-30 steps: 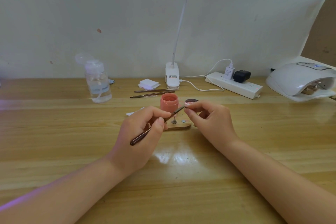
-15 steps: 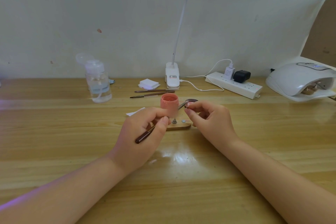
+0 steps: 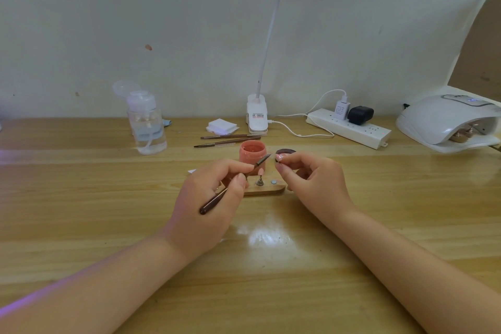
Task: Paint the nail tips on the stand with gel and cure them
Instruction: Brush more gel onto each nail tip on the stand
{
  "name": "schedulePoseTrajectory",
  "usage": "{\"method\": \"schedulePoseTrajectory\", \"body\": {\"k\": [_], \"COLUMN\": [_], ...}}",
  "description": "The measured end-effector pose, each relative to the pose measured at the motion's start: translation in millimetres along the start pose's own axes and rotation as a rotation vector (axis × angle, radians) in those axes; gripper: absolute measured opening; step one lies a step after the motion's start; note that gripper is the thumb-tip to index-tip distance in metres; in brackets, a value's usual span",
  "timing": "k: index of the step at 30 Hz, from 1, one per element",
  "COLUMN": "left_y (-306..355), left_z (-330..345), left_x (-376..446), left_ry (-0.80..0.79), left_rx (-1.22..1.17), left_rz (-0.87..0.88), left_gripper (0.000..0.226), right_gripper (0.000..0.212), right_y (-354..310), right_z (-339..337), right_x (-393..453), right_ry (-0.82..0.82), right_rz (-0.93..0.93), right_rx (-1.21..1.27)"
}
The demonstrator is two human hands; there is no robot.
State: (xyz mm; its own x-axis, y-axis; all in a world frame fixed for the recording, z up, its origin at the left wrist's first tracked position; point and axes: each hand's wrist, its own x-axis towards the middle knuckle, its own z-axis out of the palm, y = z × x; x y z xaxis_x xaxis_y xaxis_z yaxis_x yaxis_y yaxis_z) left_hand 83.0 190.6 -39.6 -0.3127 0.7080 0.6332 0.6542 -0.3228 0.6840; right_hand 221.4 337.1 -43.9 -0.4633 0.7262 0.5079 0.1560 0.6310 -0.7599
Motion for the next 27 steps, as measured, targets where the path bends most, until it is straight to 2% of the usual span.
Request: {"method": "schedulePoseTrajectory", "body": {"k": [7, 17, 27], "left_y": [1.4, 1.2, 1.8], "left_z": [0.9, -1.0, -1.2], "left_x": [0.4, 0.2, -1.2], "left_ry": [-0.021, 0.0, -0.037], "left_rx": [0.005, 0.026, -0.023], "left_rz": [0.031, 0.04, 0.031], "left_gripper": [0.025, 0.025, 0.027], "right_gripper": [0.007, 0.021, 0.018], "right_y": [-1.4, -0.7, 0.0], "right_z": [-0.1, -0.1, -0.5], "right_x": [-0.6, -0.2, 0.7], "right_ry": [0.004, 0.03, 0.06], "right_rz": [-0.004, -0.019, 0.004], "right_rx": [-0.004, -0.04, -0.078]}}
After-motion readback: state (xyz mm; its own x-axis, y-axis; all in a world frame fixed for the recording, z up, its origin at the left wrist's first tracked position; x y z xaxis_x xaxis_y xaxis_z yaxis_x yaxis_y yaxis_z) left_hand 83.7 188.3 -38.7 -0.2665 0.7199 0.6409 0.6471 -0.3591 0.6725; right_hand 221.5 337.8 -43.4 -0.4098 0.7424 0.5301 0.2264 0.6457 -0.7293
